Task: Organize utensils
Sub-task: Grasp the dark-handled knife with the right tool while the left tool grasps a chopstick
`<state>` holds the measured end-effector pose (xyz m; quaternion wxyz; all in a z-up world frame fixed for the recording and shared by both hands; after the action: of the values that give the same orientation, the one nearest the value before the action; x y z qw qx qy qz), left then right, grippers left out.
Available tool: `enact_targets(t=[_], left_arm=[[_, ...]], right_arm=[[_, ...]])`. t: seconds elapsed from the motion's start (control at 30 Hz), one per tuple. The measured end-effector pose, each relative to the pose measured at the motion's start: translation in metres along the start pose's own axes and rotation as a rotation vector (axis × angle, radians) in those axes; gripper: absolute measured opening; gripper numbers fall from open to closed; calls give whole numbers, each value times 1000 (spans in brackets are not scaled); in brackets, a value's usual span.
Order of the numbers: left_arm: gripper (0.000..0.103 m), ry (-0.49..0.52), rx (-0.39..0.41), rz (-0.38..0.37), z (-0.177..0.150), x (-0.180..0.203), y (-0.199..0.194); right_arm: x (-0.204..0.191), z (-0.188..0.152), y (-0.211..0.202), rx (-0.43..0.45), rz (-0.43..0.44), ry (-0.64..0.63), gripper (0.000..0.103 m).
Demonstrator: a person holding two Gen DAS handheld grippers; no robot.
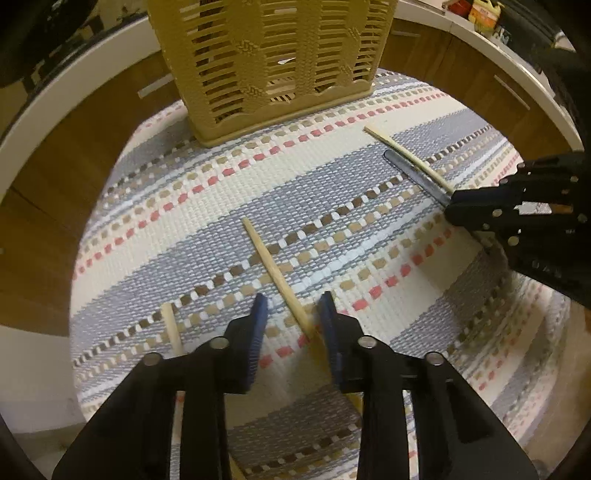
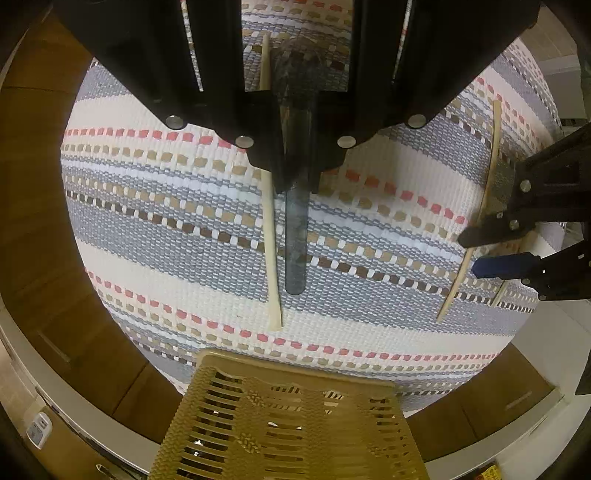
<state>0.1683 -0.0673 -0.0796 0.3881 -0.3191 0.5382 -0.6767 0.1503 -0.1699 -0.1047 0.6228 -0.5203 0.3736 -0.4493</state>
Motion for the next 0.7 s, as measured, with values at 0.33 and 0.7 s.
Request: enact_targets(t=[0.33,0.7], left_arm=[[3,-125,149,-99,-5,-19,-16],[3,-205,562,-194,-4,-29,-111]], right_arm=[[3,-9,-14,97,104,-3,10],[17,-10,-79,386,272,21,10]])
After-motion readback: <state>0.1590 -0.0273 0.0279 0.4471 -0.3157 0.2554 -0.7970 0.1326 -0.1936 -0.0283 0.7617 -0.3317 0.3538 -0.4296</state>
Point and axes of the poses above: each gripper's, at about its wrist camera, not at the fingertips, and y roughly the way its jaws point, x to its right, z to its top, the point moved 4 cm from there along y, roughly the way its jaws point, and after that the axes turned 8 degrees about -x, right-handed, at the moved point
